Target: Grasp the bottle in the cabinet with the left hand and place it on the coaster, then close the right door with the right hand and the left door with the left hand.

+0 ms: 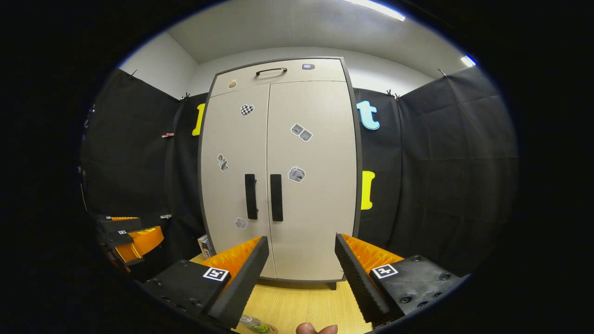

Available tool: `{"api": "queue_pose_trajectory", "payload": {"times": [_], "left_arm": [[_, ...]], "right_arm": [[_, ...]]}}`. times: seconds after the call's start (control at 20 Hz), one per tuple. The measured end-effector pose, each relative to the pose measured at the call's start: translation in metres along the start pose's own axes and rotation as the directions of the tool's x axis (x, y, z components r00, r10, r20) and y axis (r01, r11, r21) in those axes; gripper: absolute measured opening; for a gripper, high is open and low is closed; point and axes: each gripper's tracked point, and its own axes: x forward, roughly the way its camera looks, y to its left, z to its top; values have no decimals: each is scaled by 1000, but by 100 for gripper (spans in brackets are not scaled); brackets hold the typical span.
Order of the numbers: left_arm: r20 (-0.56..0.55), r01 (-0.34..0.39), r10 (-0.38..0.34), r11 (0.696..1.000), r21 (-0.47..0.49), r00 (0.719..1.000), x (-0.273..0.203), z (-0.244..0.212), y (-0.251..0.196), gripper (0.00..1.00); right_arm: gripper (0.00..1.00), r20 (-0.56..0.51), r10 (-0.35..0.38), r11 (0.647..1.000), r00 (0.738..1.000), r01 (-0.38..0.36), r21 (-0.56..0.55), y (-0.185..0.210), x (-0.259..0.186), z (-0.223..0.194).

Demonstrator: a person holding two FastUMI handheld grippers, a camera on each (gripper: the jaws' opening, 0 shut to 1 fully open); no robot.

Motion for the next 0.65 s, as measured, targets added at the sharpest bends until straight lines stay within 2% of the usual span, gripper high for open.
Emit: {"api": "queue_pose_trajectory", "payload": {"times": [0.65], "left_arm": [[25, 27, -27, 999, 20, 999, 11, 9, -19, 93]], "right_arm": [[95, 4, -51, 999, 999, 51, -1, -21, 5, -1]]}}
